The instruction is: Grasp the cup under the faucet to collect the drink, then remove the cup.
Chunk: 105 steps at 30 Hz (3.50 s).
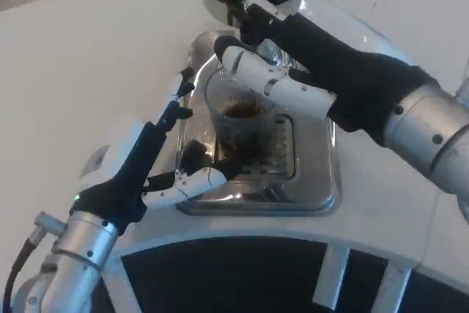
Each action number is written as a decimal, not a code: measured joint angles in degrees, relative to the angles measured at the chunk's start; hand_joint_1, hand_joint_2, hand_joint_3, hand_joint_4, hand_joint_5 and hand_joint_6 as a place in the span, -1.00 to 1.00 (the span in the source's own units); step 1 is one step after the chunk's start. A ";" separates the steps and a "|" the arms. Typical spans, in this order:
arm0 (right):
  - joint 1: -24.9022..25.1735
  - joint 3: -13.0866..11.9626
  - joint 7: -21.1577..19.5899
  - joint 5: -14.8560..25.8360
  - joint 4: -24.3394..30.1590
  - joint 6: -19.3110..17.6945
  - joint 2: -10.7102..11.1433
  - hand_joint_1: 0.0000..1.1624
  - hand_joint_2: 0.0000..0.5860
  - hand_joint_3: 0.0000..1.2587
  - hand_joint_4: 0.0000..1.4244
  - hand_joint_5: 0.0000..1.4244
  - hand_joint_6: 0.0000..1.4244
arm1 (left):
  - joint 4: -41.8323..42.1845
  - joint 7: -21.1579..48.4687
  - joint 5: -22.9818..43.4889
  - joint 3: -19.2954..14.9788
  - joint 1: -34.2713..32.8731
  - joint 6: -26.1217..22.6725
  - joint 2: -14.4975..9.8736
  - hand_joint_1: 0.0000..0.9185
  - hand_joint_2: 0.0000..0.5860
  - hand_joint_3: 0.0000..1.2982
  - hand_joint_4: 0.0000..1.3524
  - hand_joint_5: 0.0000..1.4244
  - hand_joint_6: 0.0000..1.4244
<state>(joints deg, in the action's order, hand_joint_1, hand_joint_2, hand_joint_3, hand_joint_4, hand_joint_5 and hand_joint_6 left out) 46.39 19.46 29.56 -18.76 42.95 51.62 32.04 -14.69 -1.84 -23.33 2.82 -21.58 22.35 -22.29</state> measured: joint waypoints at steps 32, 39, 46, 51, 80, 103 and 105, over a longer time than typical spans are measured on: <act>-9.32 -9.34 -4.29 -0.87 9.77 -0.10 -0.51 -1.00 0.73 -1.00 -1.00 -1.00 -1.00 | -5.08 -1.57 -0.93 1.36 -3.64 0.09 0.27 -0.46 -0.84 -1.00 -1.00 -0.68 -0.74; -9.56 -9.82 -4.43 -2.36 14.45 1.25 -0.01 -1.00 0.73 -1.00 -1.00 -1.00 -1.00 | -4.98 -1.56 -0.85 1.39 -3.41 0.17 0.13 -0.46 -0.84 -1.00 -1.00 -0.68 -0.74; -14.05 -14.50 -0.86 -4.26 16.16 -2.01 0.75 -1.00 0.73 -1.00 -1.00 -1.00 -1.00 | -3.72 -1.35 -0.80 1.38 -2.53 0.19 -0.19 -0.48 -0.84 -1.00 -1.00 -0.68 -0.74; -18.39 -18.98 3.86 -7.47 16.15 -7.06 -1.60 -1.00 0.73 -1.00 -1.00 -1.00 -1.00 | -2.93 -1.00 -0.74 1.38 -1.72 0.19 -0.30 -0.49 -0.84 -1.00 -1.00 -0.68 -0.74; -45.03 -46.30 27.07 -16.66 16.20 -50.79 -29.02 -1.00 0.73 -1.00 -1.00 -1.00 -1.00 | -2.47 -0.89 -0.53 2.72 -1.54 0.51 -0.40 -0.50 -0.84 -1.00 -1.00 -0.68 -0.74; -56.26 -48.00 26.93 -26.12 16.24 -67.39 -36.02 -0.97 0.74 -1.00 -1.00 -1.00 -1.00 | -4.76 -0.43 2.89 2.11 -3.74 1.53 -1.10 -0.50 -0.84 -1.00 -1.00 -0.68 -0.74; -56.29 -47.29 26.93 -27.37 16.24 -67.11 -36.04 -0.97 0.74 -1.00 -1.00 -1.00 -1.00 | -5.01 -0.43 2.88 2.22 -4.18 1.60 -0.86 -0.50 -0.84 -1.00 -1.00 -0.67 -0.74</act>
<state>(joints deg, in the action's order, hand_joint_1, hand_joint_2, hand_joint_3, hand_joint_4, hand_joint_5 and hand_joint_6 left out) -9.89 -27.83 56.49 -46.13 59.19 -15.49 -3.99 -19.71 -2.27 -20.46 5.04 -25.76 23.95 -23.16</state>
